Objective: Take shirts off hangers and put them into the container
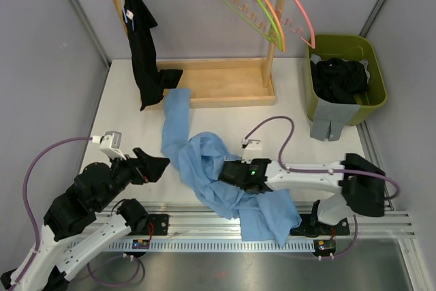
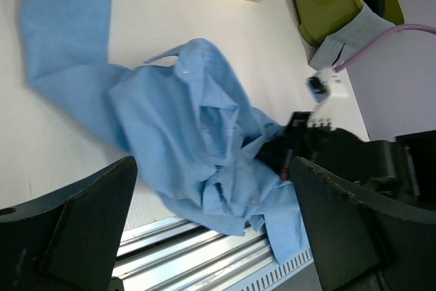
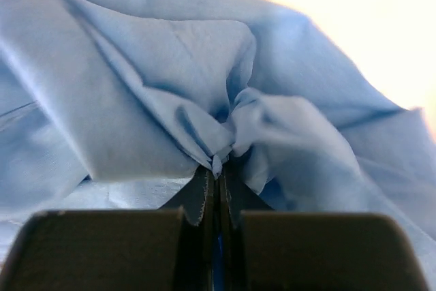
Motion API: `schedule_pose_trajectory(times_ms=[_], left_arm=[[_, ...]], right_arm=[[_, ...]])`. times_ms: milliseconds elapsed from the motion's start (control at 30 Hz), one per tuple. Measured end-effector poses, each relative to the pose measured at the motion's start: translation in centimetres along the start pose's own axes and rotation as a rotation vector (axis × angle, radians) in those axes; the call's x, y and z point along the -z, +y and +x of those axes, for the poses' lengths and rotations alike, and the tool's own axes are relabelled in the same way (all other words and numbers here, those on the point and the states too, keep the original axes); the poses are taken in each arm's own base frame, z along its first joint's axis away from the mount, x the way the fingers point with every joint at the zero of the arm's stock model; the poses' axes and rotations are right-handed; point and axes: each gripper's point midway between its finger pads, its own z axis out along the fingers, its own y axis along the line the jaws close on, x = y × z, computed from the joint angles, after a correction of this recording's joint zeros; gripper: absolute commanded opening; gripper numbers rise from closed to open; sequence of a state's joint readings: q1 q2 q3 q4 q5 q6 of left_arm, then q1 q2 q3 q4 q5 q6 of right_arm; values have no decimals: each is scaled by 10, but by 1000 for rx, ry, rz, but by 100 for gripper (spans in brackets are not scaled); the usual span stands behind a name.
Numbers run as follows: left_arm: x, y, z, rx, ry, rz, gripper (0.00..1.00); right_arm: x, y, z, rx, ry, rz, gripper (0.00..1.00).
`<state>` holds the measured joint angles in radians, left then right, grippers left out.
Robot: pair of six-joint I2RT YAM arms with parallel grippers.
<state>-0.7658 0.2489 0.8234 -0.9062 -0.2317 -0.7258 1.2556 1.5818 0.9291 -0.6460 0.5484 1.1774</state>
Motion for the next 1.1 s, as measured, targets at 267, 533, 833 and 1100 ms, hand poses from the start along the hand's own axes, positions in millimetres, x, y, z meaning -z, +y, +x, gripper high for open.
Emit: schedule_pose_trajectory(times_ms=[267,533,833,1100], left_arm=[[-5,-2,1,9,4,-1,99],[-17,-6,5,9,27,-4,99],[-12,-6,2,17,8,10,99],[6,5,-1,27,-33,1,99]], right_arm=[[104,-76,-83,-142,-215,-15,0],[164,-50,-156,38,-413,-177,0],[124,96,-205,299,-440,-313,0],[78,208,-206,462,-376,-586,0]])
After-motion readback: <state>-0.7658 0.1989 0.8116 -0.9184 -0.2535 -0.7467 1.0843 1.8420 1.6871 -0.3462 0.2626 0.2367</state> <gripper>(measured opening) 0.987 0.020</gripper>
